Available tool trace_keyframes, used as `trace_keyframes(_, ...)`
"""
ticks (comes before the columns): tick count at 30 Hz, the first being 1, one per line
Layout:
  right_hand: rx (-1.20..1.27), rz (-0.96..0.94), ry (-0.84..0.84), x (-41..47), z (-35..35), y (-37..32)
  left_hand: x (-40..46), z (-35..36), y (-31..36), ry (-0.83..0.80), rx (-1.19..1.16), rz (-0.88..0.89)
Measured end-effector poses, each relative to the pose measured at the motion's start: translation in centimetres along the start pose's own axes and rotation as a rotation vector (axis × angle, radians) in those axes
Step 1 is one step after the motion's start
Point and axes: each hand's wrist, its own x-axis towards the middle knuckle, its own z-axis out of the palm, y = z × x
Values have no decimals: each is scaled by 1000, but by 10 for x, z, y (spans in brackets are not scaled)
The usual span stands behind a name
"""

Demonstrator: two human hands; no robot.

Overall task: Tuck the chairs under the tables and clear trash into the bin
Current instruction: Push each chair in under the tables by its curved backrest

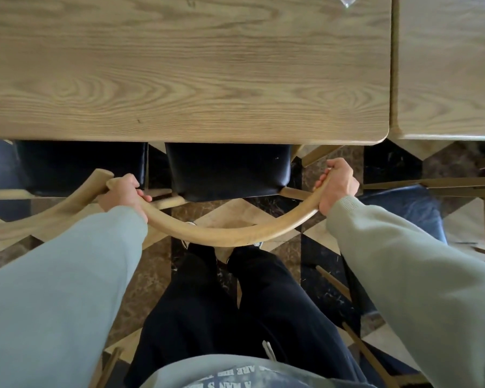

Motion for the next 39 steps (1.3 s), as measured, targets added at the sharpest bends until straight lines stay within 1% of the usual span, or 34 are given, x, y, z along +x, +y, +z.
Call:
trace_keyframes(5, 2, 34, -5, -4, -4, 9, 3, -8, -3, -12, 22, 21)
trace_keyframes(10, 4, 68, 28, -7, -7, 30, 10, -17, -3, 1, 47, 9)
trace_keyframes(15, 11, 58, 31, -5, -10, 36, 14, -22, -13, -35, 66, 26)
trace_keyframes(21, 36, 57, 67, 0, -14, 35, 11, -7, -6, -88, 36, 73)
trace_keyframes(24, 39, 56, 68, 4, -11, 30, 8, 1, -2, -78, 28, 109)
trace_keyframes(30, 61, 13, 34, 9, 0, 13, 7, 14, 11, -118, -8, 96)
trace_keyframes(34, 96, 11, 15, 10, 9, 11, 10, 18, 24, -104, -56, 87)
trace_keyframes(39, 133, 11, -32, 10, 4, 13, 15, 14, 19, -108, -70, 79)
